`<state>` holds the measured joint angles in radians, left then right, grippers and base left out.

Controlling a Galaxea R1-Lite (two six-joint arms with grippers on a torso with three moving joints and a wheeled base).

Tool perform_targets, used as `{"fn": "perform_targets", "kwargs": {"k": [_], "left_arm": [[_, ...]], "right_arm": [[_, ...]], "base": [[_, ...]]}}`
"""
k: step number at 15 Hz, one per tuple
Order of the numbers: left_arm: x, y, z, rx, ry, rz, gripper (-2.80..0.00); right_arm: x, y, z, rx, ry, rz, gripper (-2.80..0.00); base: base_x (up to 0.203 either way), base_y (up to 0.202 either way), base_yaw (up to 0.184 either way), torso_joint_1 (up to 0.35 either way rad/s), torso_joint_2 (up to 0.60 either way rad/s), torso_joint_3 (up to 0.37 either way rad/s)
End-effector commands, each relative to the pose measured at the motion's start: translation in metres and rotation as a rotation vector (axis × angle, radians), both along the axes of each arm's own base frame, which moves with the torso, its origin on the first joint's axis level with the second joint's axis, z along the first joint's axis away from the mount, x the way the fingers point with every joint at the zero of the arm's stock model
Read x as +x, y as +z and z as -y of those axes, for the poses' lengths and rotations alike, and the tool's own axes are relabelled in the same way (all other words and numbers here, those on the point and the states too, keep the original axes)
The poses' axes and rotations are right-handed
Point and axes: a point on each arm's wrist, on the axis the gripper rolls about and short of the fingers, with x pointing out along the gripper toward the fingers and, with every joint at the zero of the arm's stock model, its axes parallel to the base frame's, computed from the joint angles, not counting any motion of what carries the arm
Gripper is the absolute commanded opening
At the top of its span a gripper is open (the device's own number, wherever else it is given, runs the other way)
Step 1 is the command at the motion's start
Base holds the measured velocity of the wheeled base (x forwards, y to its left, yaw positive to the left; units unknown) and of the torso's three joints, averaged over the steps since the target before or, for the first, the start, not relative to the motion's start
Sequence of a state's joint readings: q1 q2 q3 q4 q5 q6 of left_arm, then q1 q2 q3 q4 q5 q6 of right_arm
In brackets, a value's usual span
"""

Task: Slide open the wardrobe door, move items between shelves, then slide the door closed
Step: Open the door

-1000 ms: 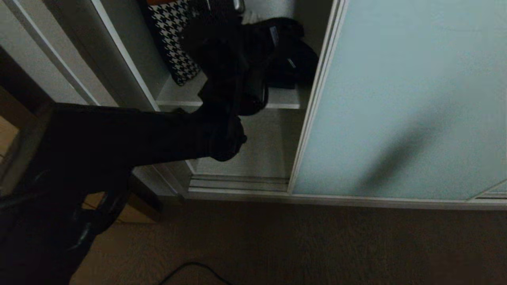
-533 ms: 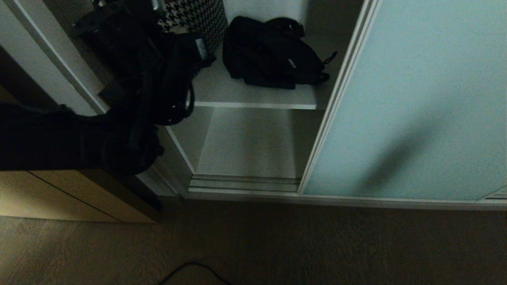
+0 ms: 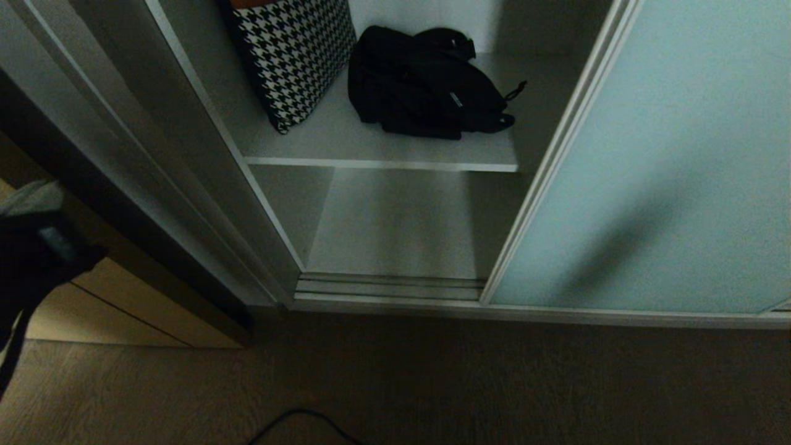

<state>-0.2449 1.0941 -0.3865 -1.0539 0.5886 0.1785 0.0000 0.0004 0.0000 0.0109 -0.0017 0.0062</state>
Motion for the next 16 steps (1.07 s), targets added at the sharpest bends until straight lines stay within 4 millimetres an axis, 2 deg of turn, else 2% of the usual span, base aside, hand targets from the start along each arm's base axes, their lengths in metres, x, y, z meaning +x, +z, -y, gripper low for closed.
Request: {"fn": "perform_targets", "kwargs": {"k": [1,4,8,10,16], "left_arm": [[-0.061,-0.010,-0.019,-0.030,0.053,0.105,-2.80],[-0.104,-0.042,-0.031,-0.024,0.172,0.074,-2.80],[-0.143,-0.084,-0.033,-0.005,0.233,0.033,-2.80],[-0.149,-0.113,-0.032,-0.007,0.210,-0.026,-2.80],[-0.163,-0.152,-0.025,0.040,-0.101,-0.167,-2.80]], "right_arm": [[0.000,0.000,0.000,0.000,0.000,0.001,-2.80],[0.000,0.000,0.000,0.000,0.000,0.000,-2.80],[0.000,0.000,0.000,0.000,0.000,0.000,-2.80],[0.000,0.000,0.000,0.000,0.000,0.001,-2.80],[0.000,0.000,0.000,0.000,0.000,-0.001,-2.80]], "base": [[0.000,0.000,0.000,0.000,0.00,0.000],[0.000,0.000,0.000,0.000,0.00,0.000],[0.000,0.000,0.000,0.000,0.00,0.000],[0.000,0.000,0.000,0.000,0.00,0.000],[0.000,0.000,0.000,0.000,0.00,0.000]]}}
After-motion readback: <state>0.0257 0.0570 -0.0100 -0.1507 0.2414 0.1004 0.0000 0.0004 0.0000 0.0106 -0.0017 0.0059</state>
